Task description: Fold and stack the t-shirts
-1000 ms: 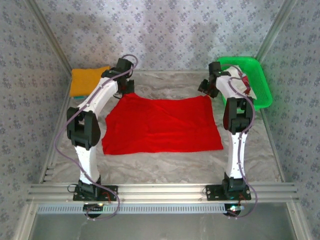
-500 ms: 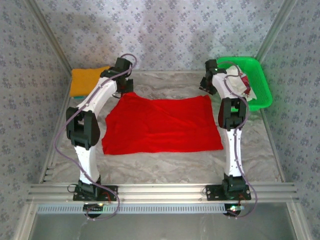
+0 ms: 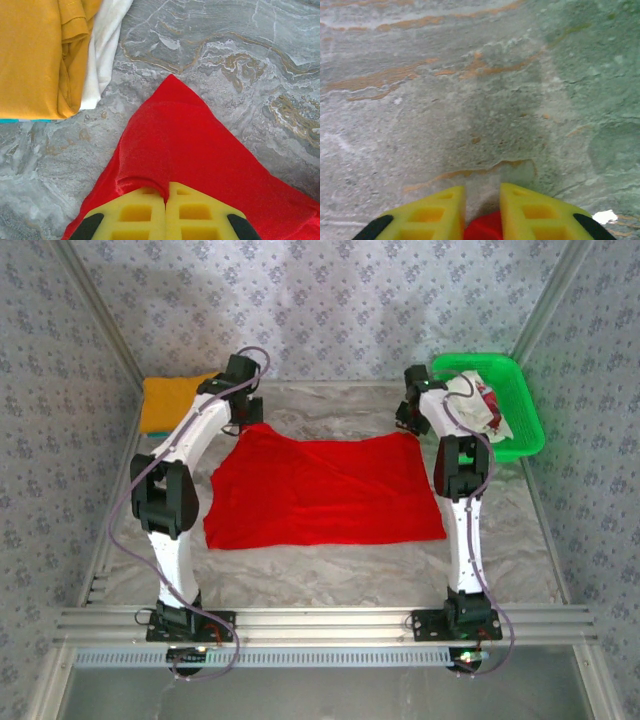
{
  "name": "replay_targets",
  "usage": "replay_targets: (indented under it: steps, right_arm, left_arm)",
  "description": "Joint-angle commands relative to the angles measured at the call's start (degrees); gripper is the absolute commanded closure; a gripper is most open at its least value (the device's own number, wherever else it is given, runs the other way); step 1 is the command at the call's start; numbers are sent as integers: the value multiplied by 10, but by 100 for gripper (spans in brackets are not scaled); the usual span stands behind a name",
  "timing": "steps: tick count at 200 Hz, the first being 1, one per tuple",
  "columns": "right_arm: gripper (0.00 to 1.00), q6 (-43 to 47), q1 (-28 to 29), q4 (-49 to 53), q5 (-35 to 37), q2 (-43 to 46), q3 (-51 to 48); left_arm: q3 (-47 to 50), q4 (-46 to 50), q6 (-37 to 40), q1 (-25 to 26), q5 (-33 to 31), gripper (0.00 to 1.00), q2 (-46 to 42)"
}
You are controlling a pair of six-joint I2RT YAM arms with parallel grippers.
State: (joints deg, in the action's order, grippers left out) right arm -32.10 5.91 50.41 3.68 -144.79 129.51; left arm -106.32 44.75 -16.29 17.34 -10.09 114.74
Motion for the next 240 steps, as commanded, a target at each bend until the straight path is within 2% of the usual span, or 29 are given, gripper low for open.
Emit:
replay_targets:
  steps: [1, 34, 52, 85, 142, 156, 176, 210, 240]
  right_arm:
    - [78, -5, 2, 18, -9, 15, -11]
    - [95, -5, 2, 15, -3, 23, -11]
    - [100, -4, 0, 9, -4, 35, -8]
    - [100, 0, -5, -14, -3, 65, -4]
    - [100, 14, -16, -72, -12, 106, -12]
    - [100, 16, -18, -83, -12, 123, -29]
    - [100, 13, -20, -145, -10, 173, -113]
    - [100, 20, -27, -243, -5, 247, -244]
    - [100, 29, -30, -277, -5, 266, -300]
  left_arm:
    - [-3, -12, 8, -3, -2, 100, -12]
    - [-4, -17, 8, -7, 0, 100, -4]
    - [-11, -17, 8, -12, 1, 100, 1]
    - [-51, -14, 20, -18, 0, 100, 23]
    - [-255, 70, 62, -18, -3, 100, 117]
    - [-278, 89, 72, -17, -3, 100, 126]
    - [-227, 75, 69, -16, -3, 100, 96]
    - [15, -35, 41, -13, -12, 100, -52]
    - [78, -20, 34, -7, -17, 100, -93]
